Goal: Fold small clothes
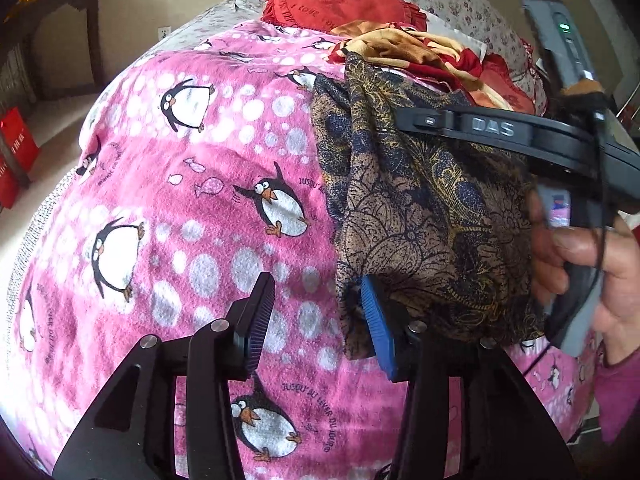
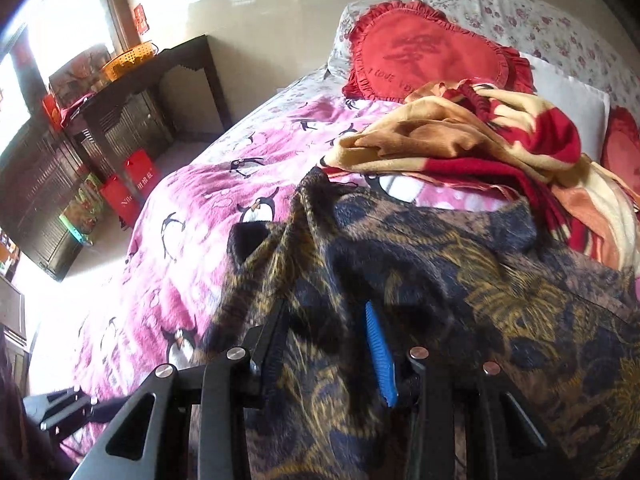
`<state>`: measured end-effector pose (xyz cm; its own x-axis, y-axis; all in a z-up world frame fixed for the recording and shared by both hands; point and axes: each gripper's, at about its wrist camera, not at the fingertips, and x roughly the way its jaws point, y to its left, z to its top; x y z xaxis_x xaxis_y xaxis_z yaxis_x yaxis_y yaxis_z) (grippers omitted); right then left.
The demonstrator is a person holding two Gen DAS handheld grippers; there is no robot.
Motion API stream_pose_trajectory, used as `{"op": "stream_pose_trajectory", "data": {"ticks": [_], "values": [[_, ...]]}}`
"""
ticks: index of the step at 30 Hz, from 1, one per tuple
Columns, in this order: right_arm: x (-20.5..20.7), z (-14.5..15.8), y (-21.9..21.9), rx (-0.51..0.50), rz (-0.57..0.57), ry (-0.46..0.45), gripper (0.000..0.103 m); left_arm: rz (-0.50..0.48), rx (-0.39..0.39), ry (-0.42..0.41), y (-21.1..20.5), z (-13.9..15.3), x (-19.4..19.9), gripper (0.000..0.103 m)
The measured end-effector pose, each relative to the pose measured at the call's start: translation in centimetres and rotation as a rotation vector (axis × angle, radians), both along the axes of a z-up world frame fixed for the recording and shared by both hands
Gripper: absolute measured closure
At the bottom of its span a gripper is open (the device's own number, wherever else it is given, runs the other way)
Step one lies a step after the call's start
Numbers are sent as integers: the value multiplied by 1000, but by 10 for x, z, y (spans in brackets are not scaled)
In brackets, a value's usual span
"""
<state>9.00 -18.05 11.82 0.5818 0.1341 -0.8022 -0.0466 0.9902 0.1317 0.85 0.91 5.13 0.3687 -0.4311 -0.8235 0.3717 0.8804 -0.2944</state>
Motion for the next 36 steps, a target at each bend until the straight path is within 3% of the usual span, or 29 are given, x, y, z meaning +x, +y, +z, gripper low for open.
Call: {"op": "stream_pose_trajectory", "data": {"ticks": [1,6,9,12,17,19,20,22,23,24,31,36], "values": [[6,-4,1,5,-2,9,66,2,-8,9,0,-2,1,58],[32,-6,1,31,-23,52,65,9,-81,41,-2,-9,5,36],[44,1,1,65,-12,81,53,18,-102,33,-8,-12,9,29],[51,6,0,93,-15,103,52,35,-143,23,-17,-13,13,19],[48,13,-15,214,-26,139,41,46,-257,53,-30,-18,28,19],[44,18,-21,225,-18,156,41,50,-360,87,-30,-21,35,34],[42,19,-24,227,-12,165,41,49,-404,132,-32,-26,40,47],[38,23,-28,236,6,183,40,81,-466,180,-31,-34,46,57],[37,25,-29,231,9,188,39,90,-484,182,-30,-34,46,67],[36,27,-29,221,10,191,37,86,-489,176,-29,-33,46,70],[44,36,-16,179,61,218,32,-13,-378,-49,-53,12,15,73],[55,30,1,167,105,283,32,-73,-325,-130,-76,28,2,73]]}}
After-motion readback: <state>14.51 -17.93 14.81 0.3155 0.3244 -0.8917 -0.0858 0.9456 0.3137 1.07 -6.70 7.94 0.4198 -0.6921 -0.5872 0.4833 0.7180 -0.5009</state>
